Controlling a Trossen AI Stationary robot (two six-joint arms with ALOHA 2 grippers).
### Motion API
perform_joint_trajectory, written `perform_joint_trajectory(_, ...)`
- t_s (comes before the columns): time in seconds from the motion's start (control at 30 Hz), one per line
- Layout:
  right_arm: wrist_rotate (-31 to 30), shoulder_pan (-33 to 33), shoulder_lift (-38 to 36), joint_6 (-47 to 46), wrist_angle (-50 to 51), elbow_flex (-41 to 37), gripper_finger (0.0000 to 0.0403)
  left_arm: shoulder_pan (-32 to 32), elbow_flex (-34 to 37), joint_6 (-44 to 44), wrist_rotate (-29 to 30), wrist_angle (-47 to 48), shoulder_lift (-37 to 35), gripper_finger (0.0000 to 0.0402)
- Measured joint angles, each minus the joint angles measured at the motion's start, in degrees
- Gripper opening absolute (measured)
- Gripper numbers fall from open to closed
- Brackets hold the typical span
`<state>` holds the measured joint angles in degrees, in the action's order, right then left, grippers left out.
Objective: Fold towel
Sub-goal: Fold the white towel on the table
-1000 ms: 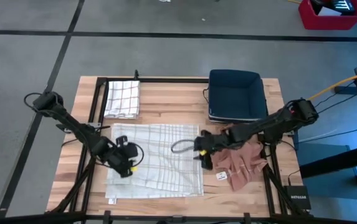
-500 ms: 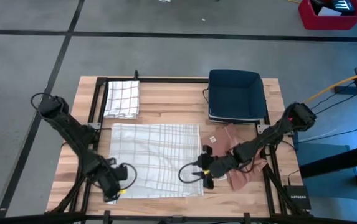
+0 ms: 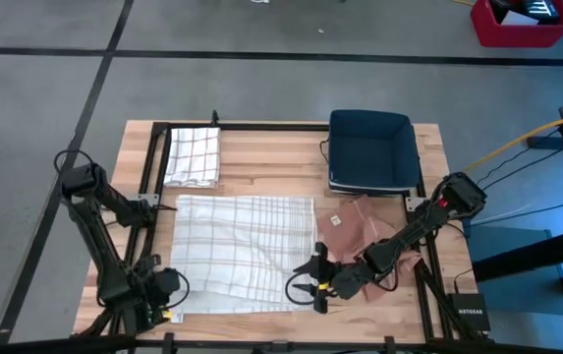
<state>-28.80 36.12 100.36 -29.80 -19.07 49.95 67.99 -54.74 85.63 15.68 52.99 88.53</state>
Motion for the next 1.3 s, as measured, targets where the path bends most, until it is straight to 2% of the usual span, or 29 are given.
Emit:
perform_joint_trajectory(0.17,-0.1,0.0,0.0,-0.3,-0.4,0.0,0.0198,0.0,0.2,-0.8,0.4,-0.8,3.6,0.0092)
perform_joint_trajectory(0.5,-0.6,-0.1,0.0,0.4,-0.1,0.0,0.0198,-2.2,0.2,-8.9,1.3,-1.0,8.9,0.0089)
perform_joint_trajectory(0.63,-0.1,-0.1,0.0,0.2,-0.5,0.0,0.0198,-4.1,0.2,-8.9,2.0,-1.0,9.5,0.0045)
perform_joint_trajectory(0.7,3.0,-0.1,-0.3,0.5,-0.3,0.0,0.0198,-4.8,0.2,-7.3,4.5,-1.1,9.5,0.0014)
perform_joint_trajectory(0.83,11.4,0.0,-3.7,-0.6,9.2,2.8,0.0198,-4.9,0.2,-4.1,10.3,-1.4,9.5,0.0012)
perform_joint_trajectory(0.97,13.6,3.6,-5.0,-3.0,25.1,10.2,0.0191,-4.9,0.2,-3.9,12.4,-1.4,9.5,0.0003)
perform_joint_trajectory(1.03,13.1,6.3,-3.5,-1.5,29.3,13.1,0.0183,-5.0,0.2,-4.6,13.2,-1.5,9.5,0.0005)
perform_joint_trajectory(1.13,7.7,9.5,-0.4,2.1,32.9,15.1,0.0172,-5.0,0.2,-3.7,15.4,-1.5,9.5,0.0008)
perform_joint_trajectory(1.23,2.8,10.5,2.5,2.7,34.0,15.3,0.0162,-5.0,0.2,-5.0,15.9,-1.6,9.5,0.0003)
perform_joint_trajectory(1.3,1.8,10.4,4.4,2.2,33.9,15.3,0.0155,-5.0,0.2,-5.1,15.9,-1.5,9.5,0.0003)
